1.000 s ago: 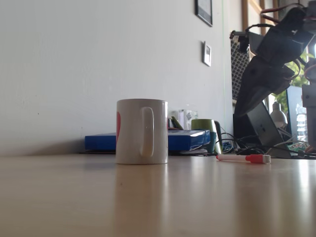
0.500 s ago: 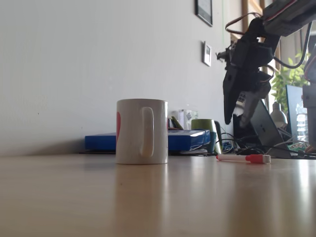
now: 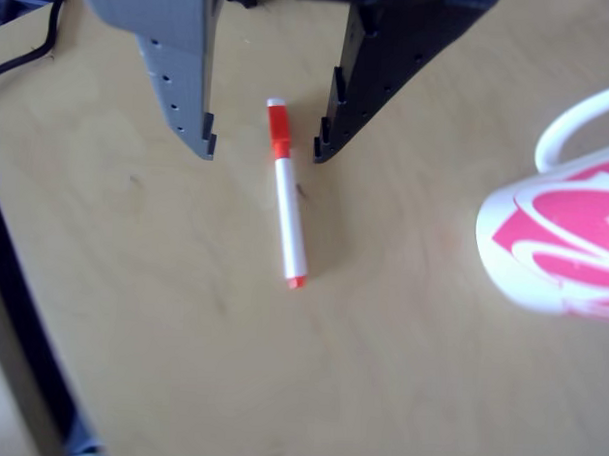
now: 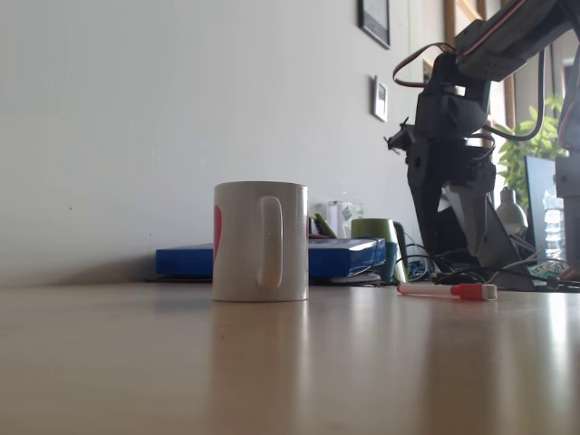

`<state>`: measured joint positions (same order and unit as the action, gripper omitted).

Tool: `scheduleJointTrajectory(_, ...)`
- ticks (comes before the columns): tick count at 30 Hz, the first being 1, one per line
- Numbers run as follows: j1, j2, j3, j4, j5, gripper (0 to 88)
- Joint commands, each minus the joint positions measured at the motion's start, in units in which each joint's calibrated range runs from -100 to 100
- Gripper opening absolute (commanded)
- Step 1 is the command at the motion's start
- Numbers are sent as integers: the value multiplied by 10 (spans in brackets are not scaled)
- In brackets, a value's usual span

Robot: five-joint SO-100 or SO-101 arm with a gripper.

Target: Grab the pen and place it in the cup.

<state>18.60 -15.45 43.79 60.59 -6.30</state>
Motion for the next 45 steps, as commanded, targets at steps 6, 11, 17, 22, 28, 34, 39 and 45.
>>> scheduleJointTrajectory(6,-19,2,-16,-22,-2,248)
scheduleJointTrajectory(11,-28,28,-7,-41,2,248)
scheduleJointTrajectory(17,-30,82,-7,-68,-2,248)
scheduleJointTrajectory(22,-24,116,-9,-84,-2,248)
scheduleJointTrajectory(28,-15,147,-21,-97,-2,248)
scheduleJointTrajectory(34,1,150,-30,-98,-1,248)
scheduleJointTrajectory(39,1,150,-31,-99,-1,248)
scheduleJointTrajectory(45,1,150,-31,-99,-2,215)
